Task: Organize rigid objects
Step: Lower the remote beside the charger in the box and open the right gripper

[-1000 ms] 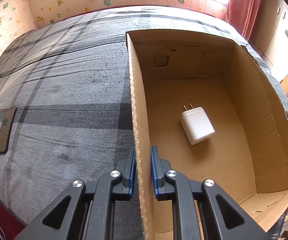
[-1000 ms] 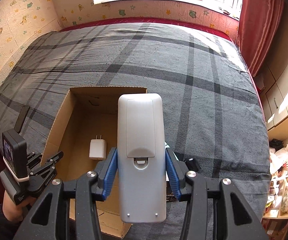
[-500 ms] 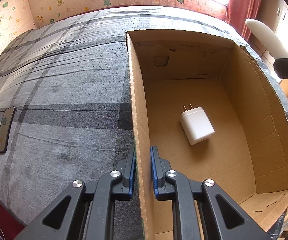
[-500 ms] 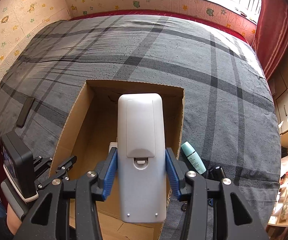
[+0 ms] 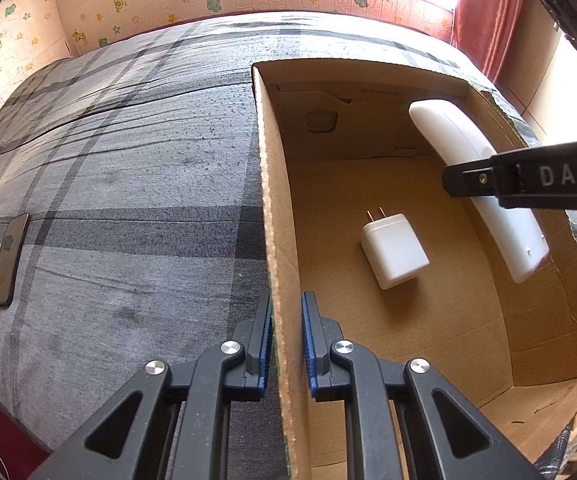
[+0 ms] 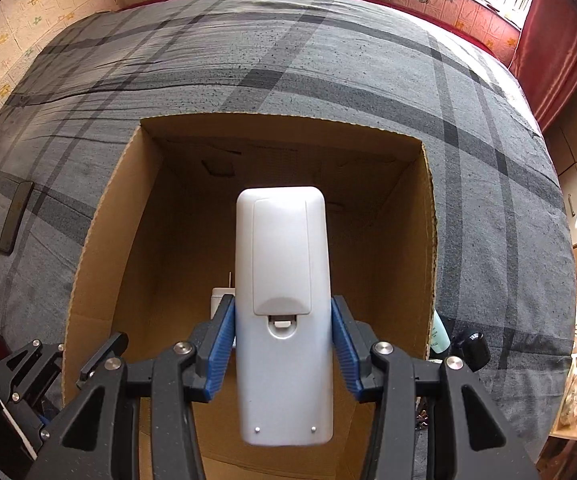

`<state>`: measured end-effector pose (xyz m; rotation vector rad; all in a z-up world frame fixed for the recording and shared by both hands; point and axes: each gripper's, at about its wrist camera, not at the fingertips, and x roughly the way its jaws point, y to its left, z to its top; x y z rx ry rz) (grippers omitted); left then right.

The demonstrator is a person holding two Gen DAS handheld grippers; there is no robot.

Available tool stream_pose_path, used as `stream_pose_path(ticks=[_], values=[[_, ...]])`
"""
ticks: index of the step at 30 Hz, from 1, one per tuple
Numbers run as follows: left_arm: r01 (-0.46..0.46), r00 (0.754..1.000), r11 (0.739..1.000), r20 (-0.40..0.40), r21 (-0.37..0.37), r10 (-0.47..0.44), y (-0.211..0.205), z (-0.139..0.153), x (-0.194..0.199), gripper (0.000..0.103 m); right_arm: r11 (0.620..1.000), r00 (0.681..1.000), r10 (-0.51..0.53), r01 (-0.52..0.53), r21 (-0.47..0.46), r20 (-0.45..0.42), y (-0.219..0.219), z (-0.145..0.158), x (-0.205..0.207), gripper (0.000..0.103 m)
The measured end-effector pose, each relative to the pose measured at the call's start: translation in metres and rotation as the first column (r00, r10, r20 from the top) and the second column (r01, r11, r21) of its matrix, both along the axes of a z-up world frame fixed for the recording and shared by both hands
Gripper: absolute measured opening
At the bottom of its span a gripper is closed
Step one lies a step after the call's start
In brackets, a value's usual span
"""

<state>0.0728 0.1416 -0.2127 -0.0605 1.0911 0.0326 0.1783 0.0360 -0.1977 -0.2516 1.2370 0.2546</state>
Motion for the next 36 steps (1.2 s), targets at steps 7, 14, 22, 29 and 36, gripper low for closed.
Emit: stream_pose_path(ticks=[7, 14, 22, 29, 36], values=[[0.001, 1.0, 1.0, 0.0, -0.003, -0.001, 0.001, 0.0, 0.0, 0.015, 0.999, 0.999, -0.019, 0.017, -0.05, -0.038, 0.004, -0.027, 0.014, 0.05], [0.004, 1.0, 1.0, -0.001, 0.0, -0.004, 0.001, 0.0, 0.001, 0.015, 0.996, 0.998, -0.033, 0.028, -0.084, -0.058, 0.011, -0.045, 0.022, 0.05], [0.004, 1.0, 1.0, -0.002, -0.003, -0.004, 0.002, 0.0, 0.001, 0.015, 0.995, 0.994, -0.055, 0.047, -0.089, -0.098, 0.009, -0.061, 0.027, 0.05], [0.006, 1.0, 1.0, -0.003, -0.005, -0.006, 0.002, 0.0, 0.001, 0.015, 0.995, 0.994, -0.061, 0.053, -0.081, -0.092, 0.01, -0.06, 0.032, 0.049], [0.004, 1.0, 1.0, -0.004, -0.005, -0.004, 0.003, -0.001, 0.001, 0.015, 0.997, 0.997, -0.051, 0.047, -0.06, -0.059, 0.013, -0.046, 0.028, 0.054]])
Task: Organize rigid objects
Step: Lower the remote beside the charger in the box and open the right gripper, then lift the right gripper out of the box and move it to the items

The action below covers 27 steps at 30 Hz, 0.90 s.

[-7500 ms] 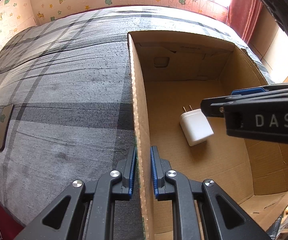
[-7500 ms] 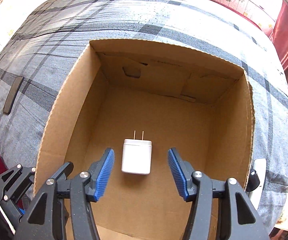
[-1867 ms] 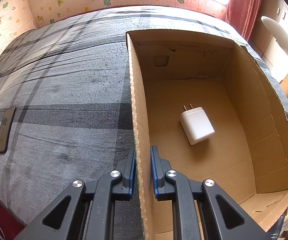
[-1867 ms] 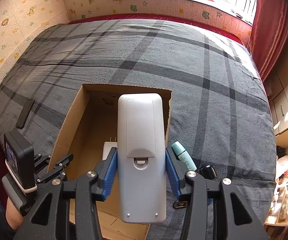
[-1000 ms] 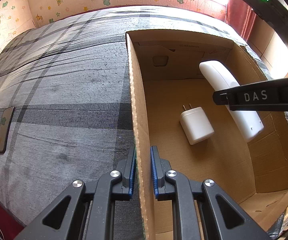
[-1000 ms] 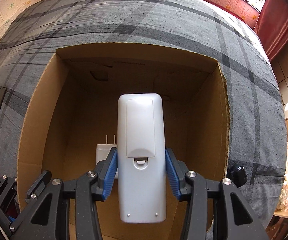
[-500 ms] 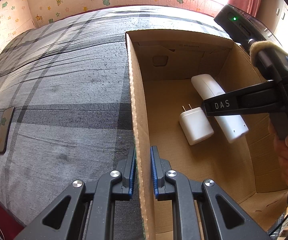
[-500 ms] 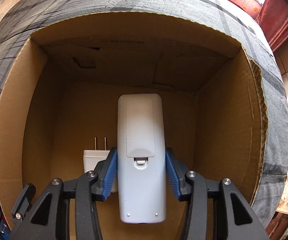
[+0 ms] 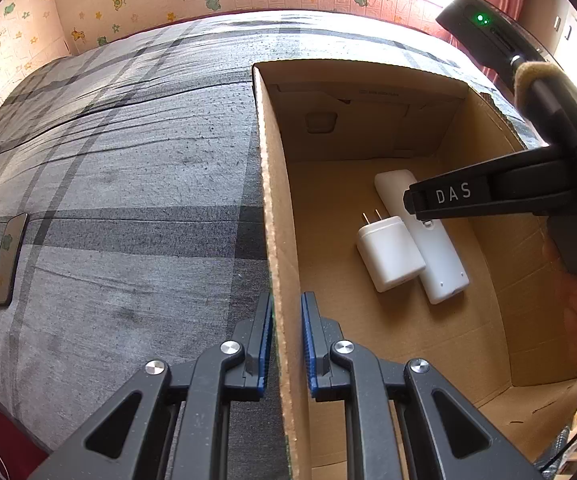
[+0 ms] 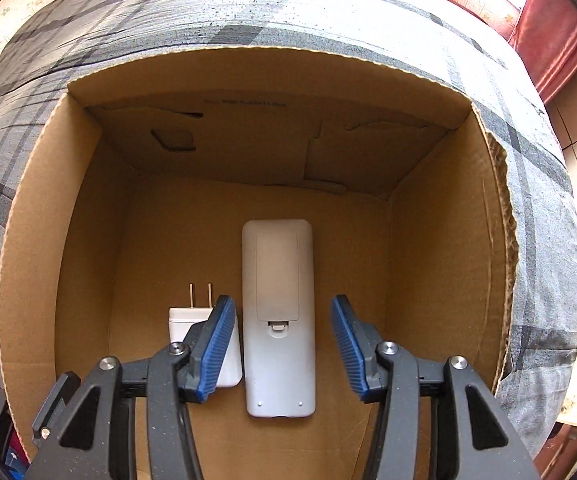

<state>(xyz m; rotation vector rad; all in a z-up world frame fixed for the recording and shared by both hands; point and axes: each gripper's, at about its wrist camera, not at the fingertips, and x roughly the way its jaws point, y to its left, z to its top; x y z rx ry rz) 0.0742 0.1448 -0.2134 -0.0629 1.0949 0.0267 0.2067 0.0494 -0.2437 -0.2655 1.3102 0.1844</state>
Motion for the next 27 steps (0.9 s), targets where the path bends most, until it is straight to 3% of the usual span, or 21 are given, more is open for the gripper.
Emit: stream_pose_path(ticks=[11, 27], values=[[0.0, 1.0, 1.0, -0.001, 0.004, 0.0, 0.0, 0.0, 0.0, 0.015, 0.999, 0.999, 0.028, -0.029, 0.02, 0.046, 0.004, 0.027, -0.02, 0.059], [0.003, 1.0, 1.0, -0.002, 0.015, -0.003, -0.002, -0.001, -0.001, 0.015, 0.997, 0.991, 0.015, -0.024, 0.067, 0.133, -0.019, 0.085, -0.04, 0.081]])
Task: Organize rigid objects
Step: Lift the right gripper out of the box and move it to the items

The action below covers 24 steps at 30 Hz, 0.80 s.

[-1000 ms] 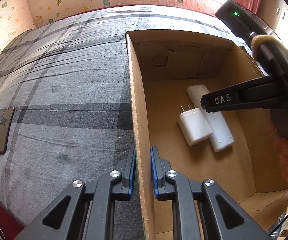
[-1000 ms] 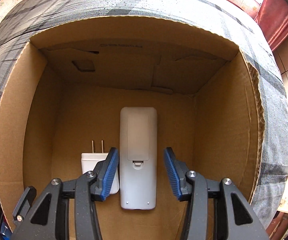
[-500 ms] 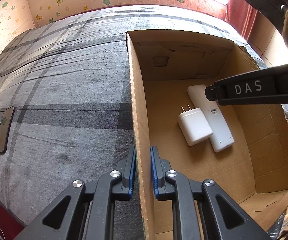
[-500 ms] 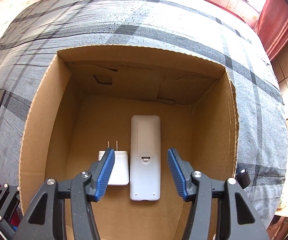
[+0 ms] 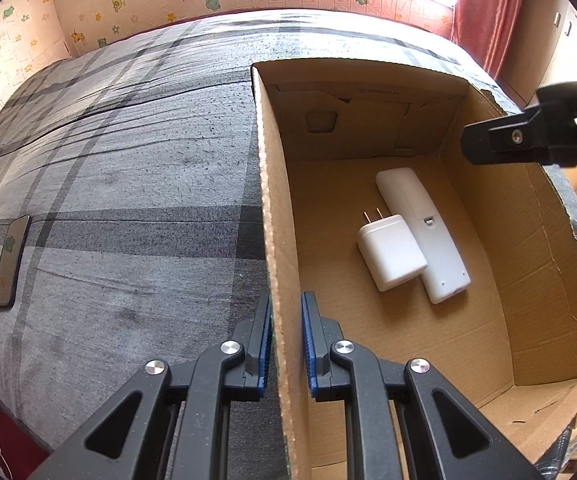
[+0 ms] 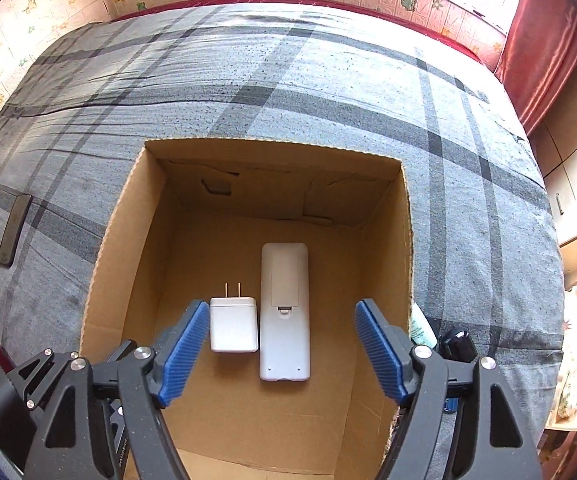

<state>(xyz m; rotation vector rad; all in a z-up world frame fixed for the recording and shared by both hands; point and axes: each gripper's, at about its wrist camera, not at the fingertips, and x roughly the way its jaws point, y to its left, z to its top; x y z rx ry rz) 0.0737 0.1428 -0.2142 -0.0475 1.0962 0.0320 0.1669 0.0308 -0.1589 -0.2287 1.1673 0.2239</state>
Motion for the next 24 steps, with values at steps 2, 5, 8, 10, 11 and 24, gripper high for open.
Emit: stream_pose_path(ticks=[2, 5, 8, 10, 11, 24], values=[[0.0, 1.0, 1.0, 0.0, 0.002, 0.0, -0.001, 0.0, 0.0, 0.015, 1.0, 1.0, -0.004, 0.004, 0.003, 0.014, -0.005, 0.008, -0.002, 0.083], [-0.002, 1.0, 1.0, 0.001, 0.002, 0.002, -0.001, 0.0, 0.0, 0.015, 1.0, 1.0, -0.008, 0.008, 0.012, 0.025, -0.012, 0.018, -0.006, 0.085], [-0.002, 1.0, 1.0, 0.0, 0.002, 0.002, -0.001, 0.0, 0.0, 0.015, 1.0, 0.999, -0.018, 0.017, 0.018, 0.045, -0.023, 0.028, -0.009, 0.095], [-0.003, 1.0, 1.0, 0.0, -0.001, 0.003, -0.001, 0.0, 0.0, 0.015, 0.999, 0.998, -0.025, 0.024, 0.026, 0.056, -0.032, 0.034, -0.011, 0.097], [-0.004, 1.0, 1.0, 0.0, -0.002, 0.004, -0.001, 0.0, 0.0, 0.015, 0.999, 0.998, -0.029, 0.028, 0.028, 0.062, -0.036, 0.037, -0.012, 0.098], [-0.004, 1.0, 1.0, -0.001, -0.001, 0.004, -0.002, 0.001, 0.001, 0.015, 0.993, 0.988, -0.113, 0.109, 0.035, 0.11, -0.105, 0.068, -0.02, 0.103]])
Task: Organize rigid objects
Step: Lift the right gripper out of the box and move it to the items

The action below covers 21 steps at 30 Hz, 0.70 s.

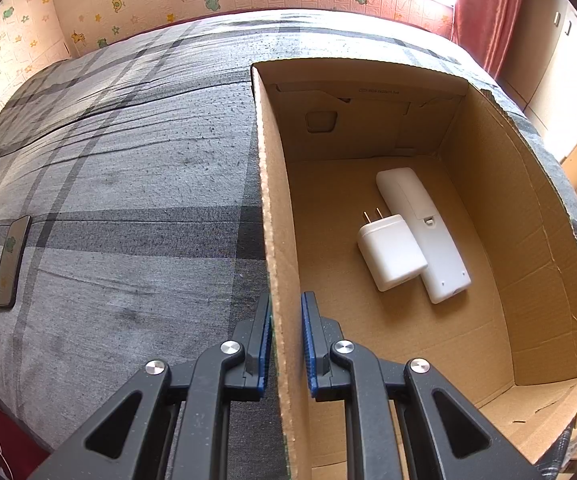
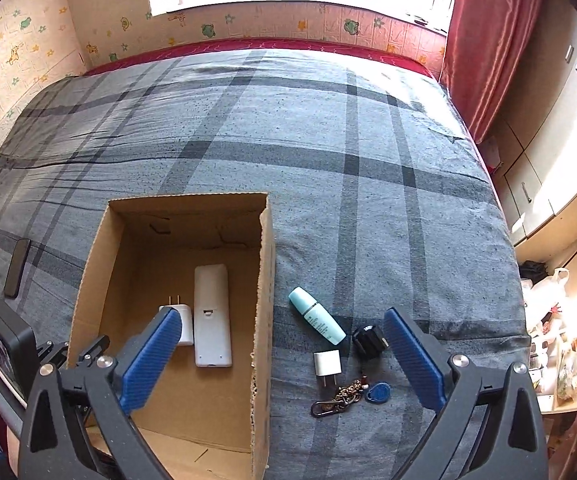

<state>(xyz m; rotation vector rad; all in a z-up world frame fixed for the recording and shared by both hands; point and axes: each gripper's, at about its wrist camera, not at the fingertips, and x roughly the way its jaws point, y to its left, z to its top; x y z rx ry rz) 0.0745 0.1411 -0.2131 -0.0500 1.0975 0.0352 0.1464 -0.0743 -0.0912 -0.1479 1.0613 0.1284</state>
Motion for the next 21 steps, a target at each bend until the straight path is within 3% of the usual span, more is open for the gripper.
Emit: stream_pose_path(ticks=[9, 21], values=[[0.0, 1.0, 1.0, 0.001, 0.002, 0.0, -0.001, 0.0, 0.0, 0.015, 0.995, 0.995, -0.095, 0.095, -0.033, -0.014, -0.056, -0.013, -0.008, 0.103], [0.001, 1.0, 1.0, 0.001, 0.008, -0.001, -0.002, 0.0, -0.001, 0.015, 0.978, 0.974, -0.206, 0.203, -0.037, -0.095, -0.112, -0.074, -0.018, 0.103]])
